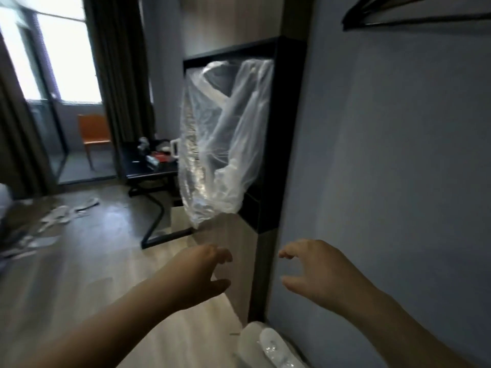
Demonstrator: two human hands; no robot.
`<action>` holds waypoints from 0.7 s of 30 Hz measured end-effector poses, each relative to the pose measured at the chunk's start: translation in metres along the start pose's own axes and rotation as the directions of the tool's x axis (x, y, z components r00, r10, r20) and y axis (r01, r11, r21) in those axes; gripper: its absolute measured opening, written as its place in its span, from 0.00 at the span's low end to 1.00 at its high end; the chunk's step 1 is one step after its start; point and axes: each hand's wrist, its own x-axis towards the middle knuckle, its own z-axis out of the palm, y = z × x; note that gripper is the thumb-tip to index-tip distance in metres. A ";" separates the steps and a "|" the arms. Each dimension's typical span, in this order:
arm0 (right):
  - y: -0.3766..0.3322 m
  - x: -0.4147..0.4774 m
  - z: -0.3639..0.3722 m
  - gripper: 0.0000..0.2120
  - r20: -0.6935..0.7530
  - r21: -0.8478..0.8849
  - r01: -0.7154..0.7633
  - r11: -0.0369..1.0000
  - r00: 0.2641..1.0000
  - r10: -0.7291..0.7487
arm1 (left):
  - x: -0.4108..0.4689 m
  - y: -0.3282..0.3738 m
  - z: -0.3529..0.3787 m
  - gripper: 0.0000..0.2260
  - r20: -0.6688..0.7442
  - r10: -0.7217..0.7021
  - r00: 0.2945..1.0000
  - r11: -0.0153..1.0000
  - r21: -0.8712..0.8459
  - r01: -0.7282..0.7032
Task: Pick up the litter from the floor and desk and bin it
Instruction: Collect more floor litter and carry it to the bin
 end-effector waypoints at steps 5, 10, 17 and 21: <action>-0.136 0.075 0.039 0.20 0.029 0.012 0.212 0.977 0.977 -0.212 | -0.091 -0.127 -0.034 0.20 -0.054 -0.217 0.975 0.975 0.031 0.218; -0.256 0.127 0.078 0.20 0.063 0.049 0.367 0.929 0.927 -0.370 | -0.174 -0.229 -0.051 0.19 -0.069 -0.412 0.909 0.910 0.026 0.414; -0.355 0.187 0.120 0.20 0.128 0.106 0.511 0.853 0.844 -0.522 | -0.233 -0.326 -0.049 0.19 -0.060 -0.579 0.813 0.815 -0.034 0.578; -0.385 0.235 0.147 0.20 0.168 0.116 0.537 0.836 0.819 -0.549 | -0.234 -0.377 -0.042 0.19 -0.040 -0.631 0.775 0.776 -0.042 0.629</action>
